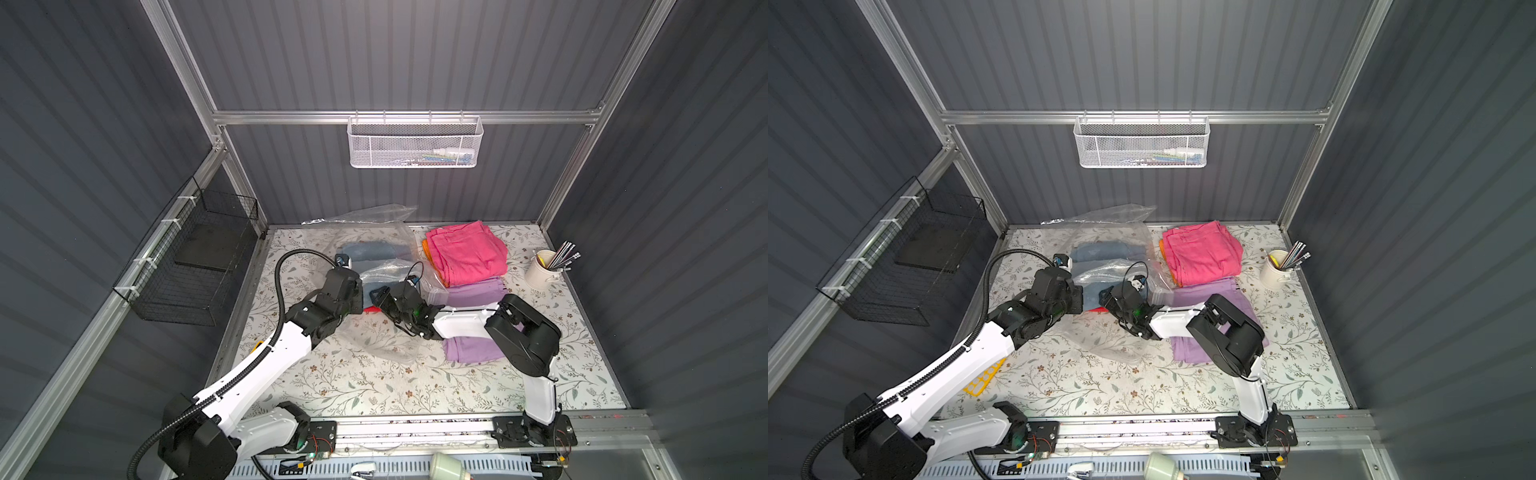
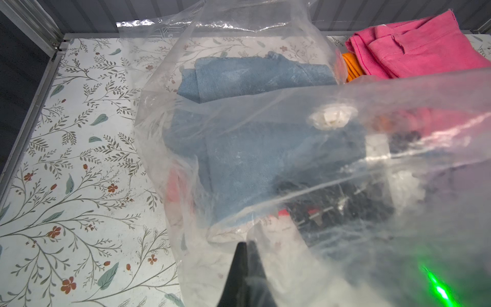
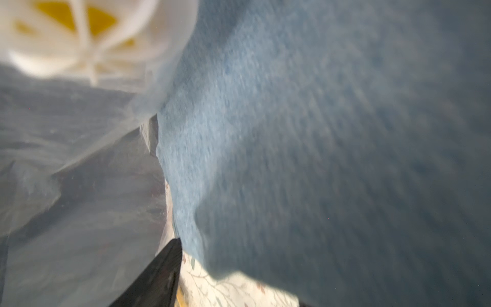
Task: Take the trousers out of the vacuum bag
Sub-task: Take out the trousers from the vacuum bag.
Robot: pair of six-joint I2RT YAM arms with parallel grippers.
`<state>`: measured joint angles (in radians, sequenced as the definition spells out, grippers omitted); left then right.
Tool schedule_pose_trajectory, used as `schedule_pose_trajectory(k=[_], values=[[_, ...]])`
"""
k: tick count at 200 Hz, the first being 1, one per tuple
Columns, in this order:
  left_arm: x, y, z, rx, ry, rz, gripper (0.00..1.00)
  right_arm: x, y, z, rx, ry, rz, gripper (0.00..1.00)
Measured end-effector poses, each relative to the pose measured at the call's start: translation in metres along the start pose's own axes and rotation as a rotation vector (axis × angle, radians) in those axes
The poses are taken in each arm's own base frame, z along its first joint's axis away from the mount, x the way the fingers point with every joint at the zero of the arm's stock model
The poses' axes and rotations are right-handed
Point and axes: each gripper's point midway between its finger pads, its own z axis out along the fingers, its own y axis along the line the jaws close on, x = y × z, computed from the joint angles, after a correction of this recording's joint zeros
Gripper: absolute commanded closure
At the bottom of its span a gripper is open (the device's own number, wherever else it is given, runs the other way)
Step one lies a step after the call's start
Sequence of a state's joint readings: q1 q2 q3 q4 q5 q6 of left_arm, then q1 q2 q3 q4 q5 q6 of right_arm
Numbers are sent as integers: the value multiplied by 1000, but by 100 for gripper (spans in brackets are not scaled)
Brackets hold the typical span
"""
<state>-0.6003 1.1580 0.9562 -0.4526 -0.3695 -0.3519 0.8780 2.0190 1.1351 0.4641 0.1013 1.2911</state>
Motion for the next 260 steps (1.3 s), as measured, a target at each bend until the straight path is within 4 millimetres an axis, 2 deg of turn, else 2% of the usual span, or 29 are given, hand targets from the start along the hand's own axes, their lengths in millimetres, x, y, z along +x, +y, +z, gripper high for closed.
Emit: schedule_pose_trajectory(k=[32, 60, 87, 113, 134, 146, 176, 218, 240, 260], values=[[0, 0, 0, 0, 0, 0, 100, -4, -3, 13, 15, -5, 3, 32], [0, 0, 0, 0, 0, 0, 100, -11, 1, 16, 12, -11, 2, 43], [0, 0, 0, 0, 0, 0, 100, -21, 7, 16, 11, -23, -24, 46], [0, 0, 0, 0, 0, 0, 100, -29, 23, 5, -9, -35, -49, 46], [0, 0, 0, 0, 0, 0, 100, -35, 41, -1, -42, -47, -59, 42], [0, 0, 0, 0, 0, 0, 100, -36, 44, -1, -50, -49, -58, 41], [0, 0, 0, 0, 0, 0, 100, -32, 33, 4, -28, -41, -46, 38], [0, 1, 0, -3, -1, 0, 100, -21, 1, 17, 30, -22, -28, 34], [0, 1, 0, -4, -1, 0, 100, -18, -8, 28, 54, -17, -27, 47], [0, 1, 0, -4, -2, 0, 100, -22, -2, 33, 57, -18, -32, 62]])
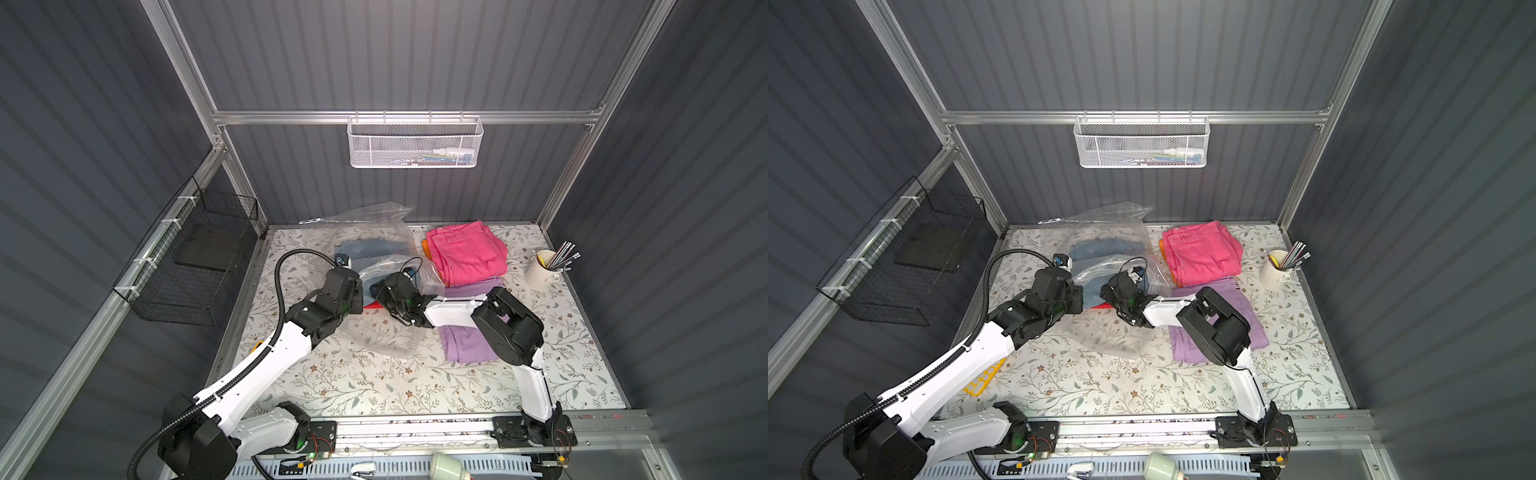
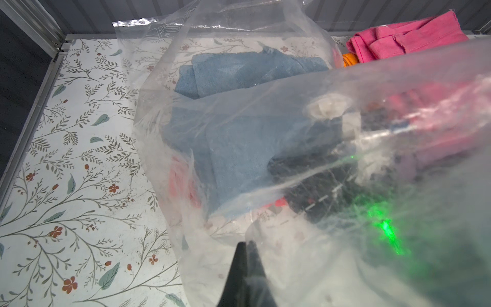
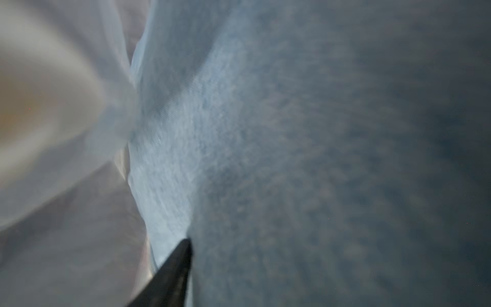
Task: Take the trousers out of the vacuum bag
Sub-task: Take out the trousers from the vacuum bag.
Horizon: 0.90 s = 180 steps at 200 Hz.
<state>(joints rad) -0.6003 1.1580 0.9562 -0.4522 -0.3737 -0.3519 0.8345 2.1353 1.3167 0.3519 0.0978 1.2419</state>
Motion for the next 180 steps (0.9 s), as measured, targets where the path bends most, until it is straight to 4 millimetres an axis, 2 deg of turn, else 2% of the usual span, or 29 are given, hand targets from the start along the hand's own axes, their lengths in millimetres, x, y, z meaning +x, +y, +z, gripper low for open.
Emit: schedule_pose_trajectory(k=[18, 29, 62, 92, 119, 130, 138, 164, 180], values=[[0, 0, 0, -3, -1, 0, 100, -8, 11, 0, -7, -12, -19, 79], [0, 1, 0, -3, -1, 0, 100, -11, 18, -1, -16, -20, -19, 86], [0, 1, 0, -3, -1, 0, 100, -14, 22, -11, -29, -26, -31, 87], [0, 1, 0, -3, -1, 0, 100, -5, 17, -19, -20, -25, -38, 72], [0, 1, 0, -4, 0, 0, 100, 3, 11, -15, -15, -22, -22, 45], [1, 1, 0, -4, 2, 1, 100, 5, 8, -10, -10, -21, -27, 43], [1, 1, 0, -5, 3, 2, 100, 7, 5, -5, -5, -20, -24, 47], [1, 2, 0, -9, 4, 2, 100, 5, 1, 9, 7, -20, 1, 76], [1, 3, 0, -13, 4, 3, 100, 0, 6, 11, -5, -23, -2, 84]])
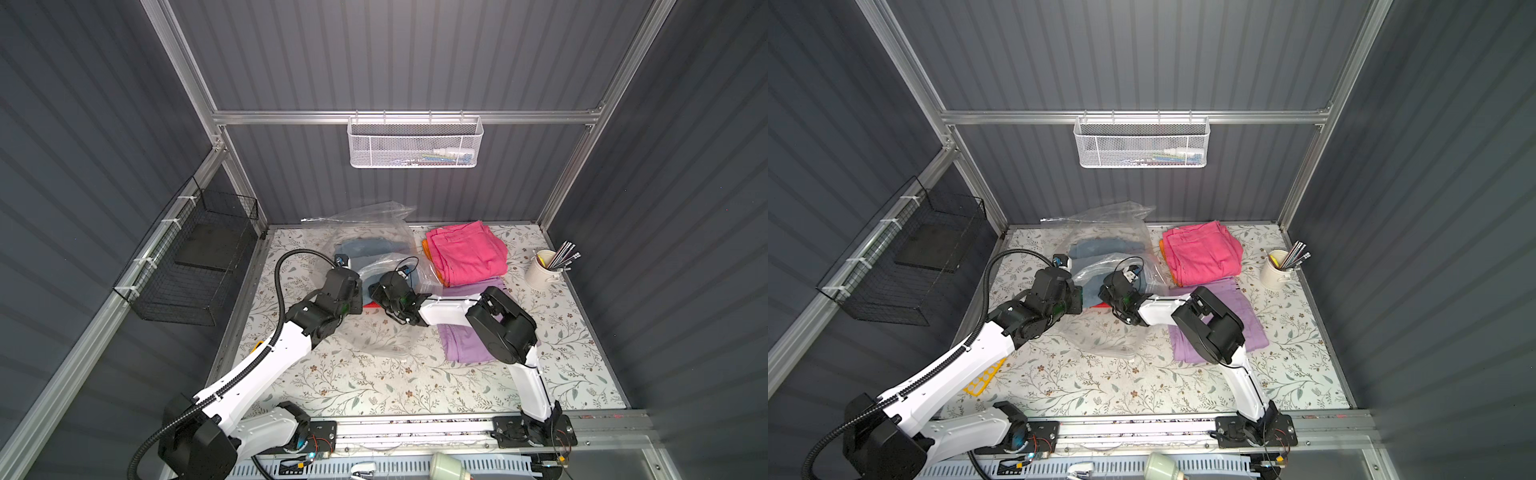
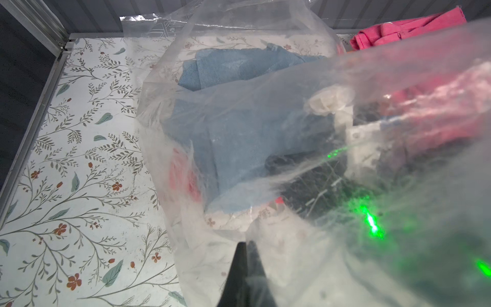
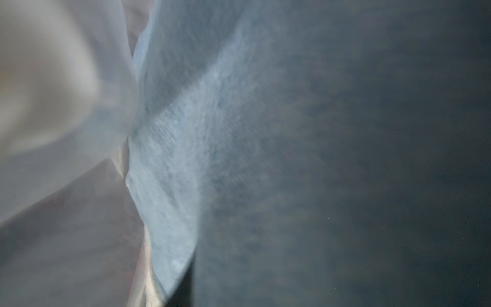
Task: Take the trousers out of the vacuum bag
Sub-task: Take out the trousers from the vacuum bag.
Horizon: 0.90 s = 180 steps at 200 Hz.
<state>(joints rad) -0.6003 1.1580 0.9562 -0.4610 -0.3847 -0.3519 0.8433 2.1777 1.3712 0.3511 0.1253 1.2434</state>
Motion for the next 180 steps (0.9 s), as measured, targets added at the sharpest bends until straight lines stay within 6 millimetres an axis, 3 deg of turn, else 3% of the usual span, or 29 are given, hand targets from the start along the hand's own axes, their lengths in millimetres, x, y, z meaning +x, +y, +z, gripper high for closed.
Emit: schedule_pose_trajectory(k=[44, 82, 108, 138, 180], values=[[3, 4, 2, -20, 0, 1, 100, -13, 23, -17, -32, -12, -52, 92], [7, 5, 7, -31, 9, -2, 100, -23, 51, -58, -91, -32, -91, 91], [8, 5, 8, -34, 15, -2, 100, -15, 47, -74, -84, -32, -102, 92], [8, 6, 9, -40, 14, -5, 100, -3, 37, -73, -62, -22, -105, 93], [8, 6, 8, -41, 13, -9, 100, -5, 38, -73, -67, -27, -130, 93]])
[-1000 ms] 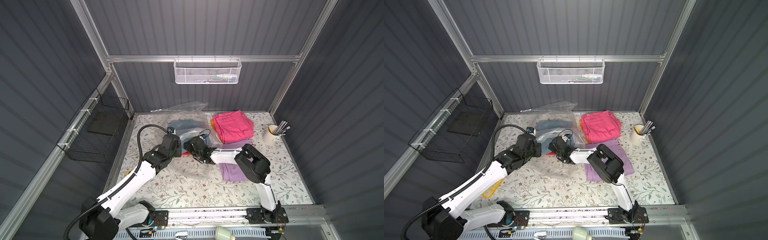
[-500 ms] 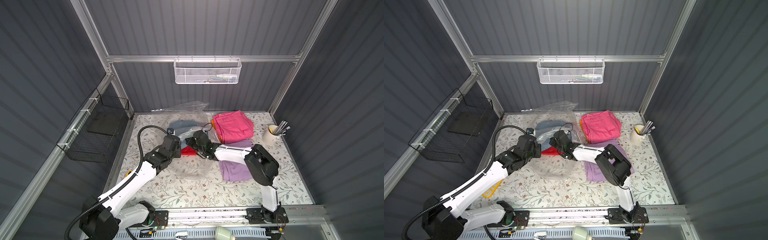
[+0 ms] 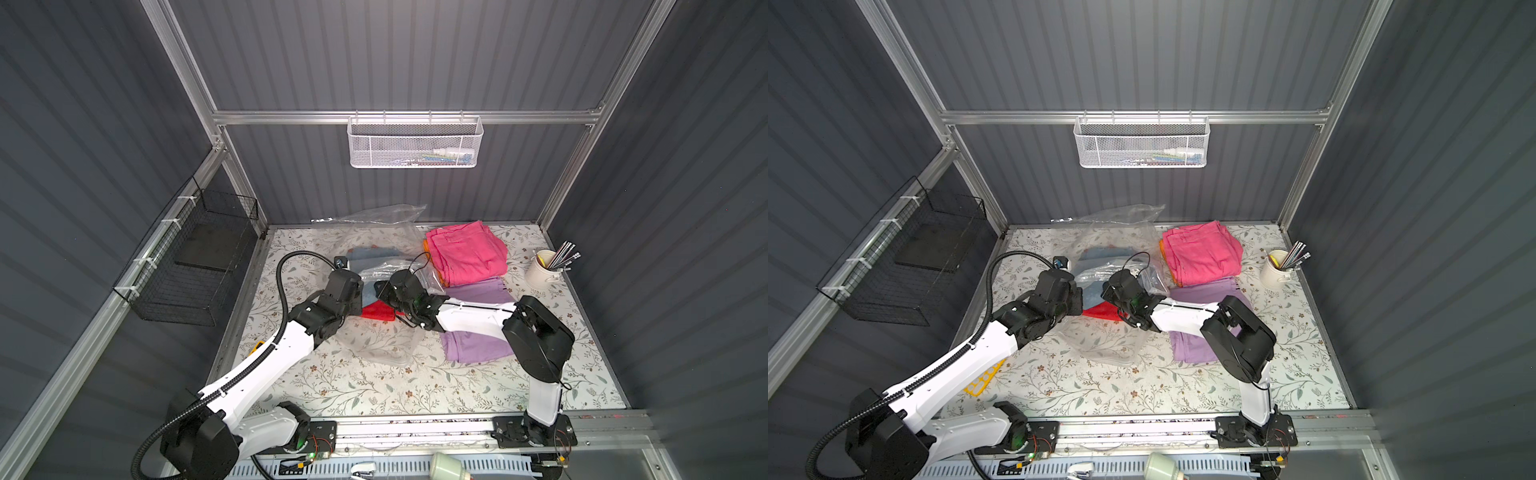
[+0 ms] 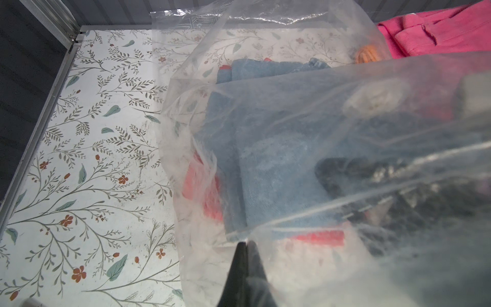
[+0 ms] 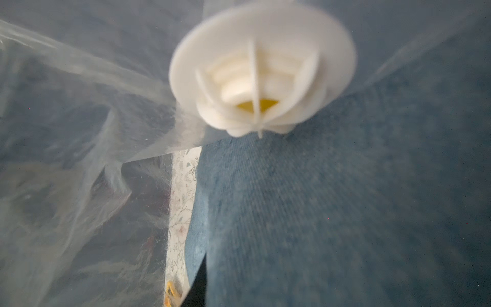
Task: Take the trousers out of the vacuum bag
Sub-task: Take out the trousers from the vacuum bag.
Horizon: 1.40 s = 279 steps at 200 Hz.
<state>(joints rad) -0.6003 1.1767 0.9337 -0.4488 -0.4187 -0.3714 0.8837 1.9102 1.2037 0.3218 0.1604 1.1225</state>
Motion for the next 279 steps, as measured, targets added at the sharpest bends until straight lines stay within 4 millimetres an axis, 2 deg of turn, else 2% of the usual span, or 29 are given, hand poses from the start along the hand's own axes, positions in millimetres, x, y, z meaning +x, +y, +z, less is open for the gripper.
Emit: schedule_pose_trajectory(k=[16, 43, 57, 83, 129, 150, 189, 212, 237, 279], values=[[0, 0, 0, 0, 0, -1, 100, -6, 3, 1, 6, 12, -28, 93], [-1, 0, -1, 2, -4, -7, 100, -23, 30, 8, -45, 27, -52, 94], [-2, 0, -2, 3, -7, -9, 100, -23, 34, 7, -51, 29, -63, 94], [-2, 0, -2, 3, -8, -10, 100, -10, 30, 4, -36, 37, -81, 94], [-8, -5, 1, 11, 3, -11, 100, 21, 25, -21, -29, 47, -114, 94], [-10, -6, -1, 13, 1, -19, 100, 35, 25, -24, -44, 49, -117, 94], [-13, -4, -3, 10, 1, -30, 100, 53, 9, -26, -30, 53, -130, 94], [-13, -4, -3, 8, 2, -33, 100, 50, 4, -24, -33, 63, -126, 94], [-14, -3, -6, 3, 12, -40, 100, 37, 0, -19, -61, 98, -128, 95], [-24, -6, -13, 17, 0, -71, 100, 21, -7, -15, -78, 132, -199, 95]])
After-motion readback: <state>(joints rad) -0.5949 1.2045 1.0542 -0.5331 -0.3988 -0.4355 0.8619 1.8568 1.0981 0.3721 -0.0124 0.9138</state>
